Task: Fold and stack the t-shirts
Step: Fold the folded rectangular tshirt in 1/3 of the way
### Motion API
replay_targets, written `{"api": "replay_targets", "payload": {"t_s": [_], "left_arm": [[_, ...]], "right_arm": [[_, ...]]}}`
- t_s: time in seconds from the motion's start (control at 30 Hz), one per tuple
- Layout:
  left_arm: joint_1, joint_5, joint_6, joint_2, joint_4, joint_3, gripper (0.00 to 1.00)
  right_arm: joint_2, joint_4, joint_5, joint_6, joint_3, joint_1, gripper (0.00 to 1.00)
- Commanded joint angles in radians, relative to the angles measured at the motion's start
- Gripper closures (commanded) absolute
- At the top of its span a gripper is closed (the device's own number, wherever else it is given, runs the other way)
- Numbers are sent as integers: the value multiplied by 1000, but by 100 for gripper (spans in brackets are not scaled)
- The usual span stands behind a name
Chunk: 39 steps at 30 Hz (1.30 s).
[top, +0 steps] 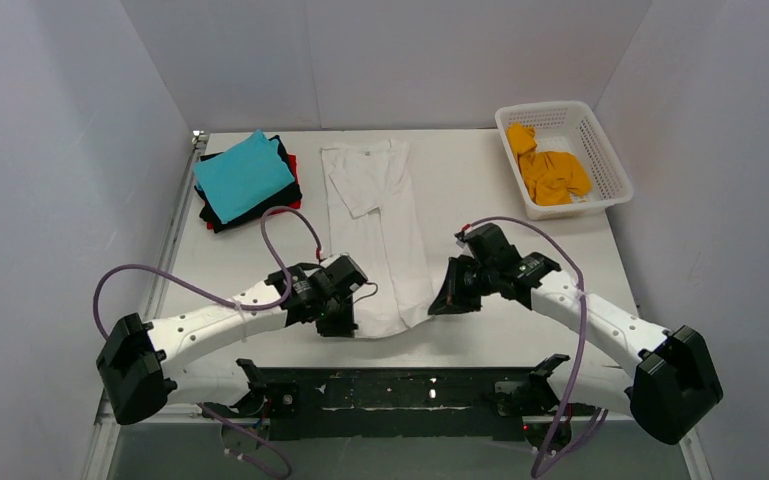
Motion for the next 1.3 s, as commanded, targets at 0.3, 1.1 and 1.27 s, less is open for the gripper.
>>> {"api": "replay_targets", "payload": {"t_s": [0.3,1.1,1.27], "left_arm": [[370,35,210,270,-207,372,100],[663,179,318,767,-223,810,99],[678,178,325,827,-214,845,88]], "right_arm": [[381,-32,78,-141,531,-135,99],[903,-16,38,-224,1032,-249,99],[970,-12,25,-215,1083,-258,99]]}}
